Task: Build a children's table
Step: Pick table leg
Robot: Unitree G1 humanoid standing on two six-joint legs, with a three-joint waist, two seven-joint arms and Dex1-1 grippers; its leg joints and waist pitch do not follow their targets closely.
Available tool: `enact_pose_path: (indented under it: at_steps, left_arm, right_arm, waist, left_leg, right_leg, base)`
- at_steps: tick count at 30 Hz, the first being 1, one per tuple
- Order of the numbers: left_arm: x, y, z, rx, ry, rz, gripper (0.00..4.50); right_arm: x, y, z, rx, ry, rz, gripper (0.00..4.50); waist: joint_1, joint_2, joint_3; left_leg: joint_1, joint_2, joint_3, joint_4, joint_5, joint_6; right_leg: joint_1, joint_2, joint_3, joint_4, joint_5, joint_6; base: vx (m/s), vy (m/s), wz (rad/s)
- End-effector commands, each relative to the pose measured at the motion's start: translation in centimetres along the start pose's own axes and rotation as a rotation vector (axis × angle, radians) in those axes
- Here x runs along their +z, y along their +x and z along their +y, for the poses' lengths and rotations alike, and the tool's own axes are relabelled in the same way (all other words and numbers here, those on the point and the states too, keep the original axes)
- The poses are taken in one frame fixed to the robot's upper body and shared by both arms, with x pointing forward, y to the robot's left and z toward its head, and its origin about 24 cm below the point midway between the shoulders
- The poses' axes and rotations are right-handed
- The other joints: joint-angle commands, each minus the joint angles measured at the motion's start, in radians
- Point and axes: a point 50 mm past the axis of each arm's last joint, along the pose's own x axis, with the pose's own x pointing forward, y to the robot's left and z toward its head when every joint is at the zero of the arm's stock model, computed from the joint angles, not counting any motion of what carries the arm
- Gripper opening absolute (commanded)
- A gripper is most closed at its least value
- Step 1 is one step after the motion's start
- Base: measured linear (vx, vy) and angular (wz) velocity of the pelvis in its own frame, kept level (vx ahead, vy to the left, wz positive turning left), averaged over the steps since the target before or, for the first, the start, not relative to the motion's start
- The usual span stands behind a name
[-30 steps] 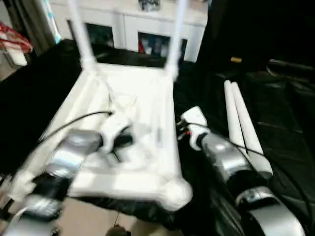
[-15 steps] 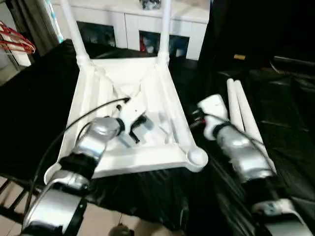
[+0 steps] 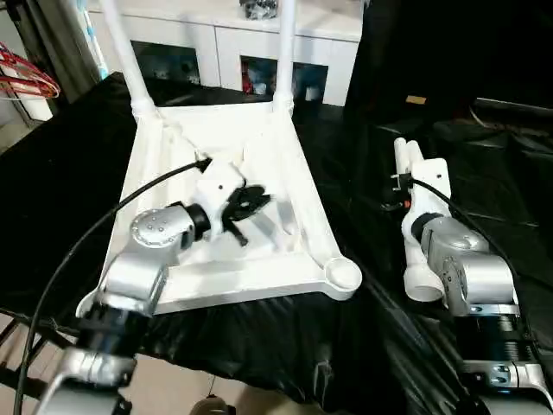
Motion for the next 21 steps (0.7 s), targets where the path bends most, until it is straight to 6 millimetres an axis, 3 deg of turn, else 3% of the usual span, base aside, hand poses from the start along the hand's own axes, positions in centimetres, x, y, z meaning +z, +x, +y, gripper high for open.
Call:
enact_pose_path:
  at_steps: [1,4,7,8,15,21]
  left_arm:
    - [0.4,0.3,-1.0,-0.04,-0.015,-0.003,1.22]
    - [0.6,0.2,-1.4,-0.052,-0.023,0.002,1.66]
    - [0.5,0.1,-1.4,-0.064,-0.012,0.02,1.65]
    - [0.5,0.0,-1.5,-0.068,-0.011,0.027,1.89]
    - [0.6,-0.4,-1.7,-0.085,0.015,0.059,2.49]
    - [0.6,-0.4,-1.8,-0.089,0.02,0.073,2.67]
  right_arm:
    - [0.6,-0.3,-0.7,-0.053,0.012,0.038,1.52]
    - [0.7,-0.4,-0.7,-0.069,0.015,0.058,1.78]
    - [0.6,-0.3,-0.7,-0.074,0.015,0.07,2.08]
    - [0.5,-0.3,-0.7,-0.079,0.016,0.083,2.17]
    - [-0.4,-0.4,-0.7,-0.07,0.033,0.171,2.7]
    - [-1.3,-0.4,-0.6,-0.066,0.05,0.25,2.95]
  waist:
    - [-0.004,0.003,-0.071]
    - [-0.008,0.001,-0.073]
    - [-0.012,0.001,-0.072]
    - [-0.013,0.001,-0.073]
    - [-0.012,0.004,-0.073]
    - [-0.011,0.004,-0.074]
  left_leg:
    - [0.01,0.028,-0.009,-0.065,-0.199,-0.035]
    - [0.01,0.027,-0.009,-0.064,-0.185,-0.036]
    - [0.008,0.025,-0.008,-0.063,-0.176,-0.035]
    - [0.008,0.025,-0.008,-0.062,-0.175,-0.035]
    - [0.011,0.025,-0.008,-0.062,-0.17,-0.04]
    - [0.012,0.025,-0.008,-0.061,-0.166,-0.046]
  right_leg:
    - [0.05,-0.061,0.05,-0.079,-0.203,-0.133]
    - [0.05,-0.061,0.05,-0.078,-0.182,-0.129]
    - [0.052,-0.06,0.049,-0.079,-0.178,-0.123]
    - [0.051,-0.06,0.05,-0.079,-0.176,-0.122]
    - [0.052,-0.057,0.05,-0.075,-0.147,-0.133]
    - [0.052,-0.058,0.05,-0.074,-0.146,-0.131]
  base:
    - [0.0,0.0,0.0]
    - [0.0,0.0,0.0]
    - [0.0,0.0,0.0]
    - [0.0,0.0,0.0]
    - [0.0,0.0,0.0]
    - [0.0,0.0,0.0]
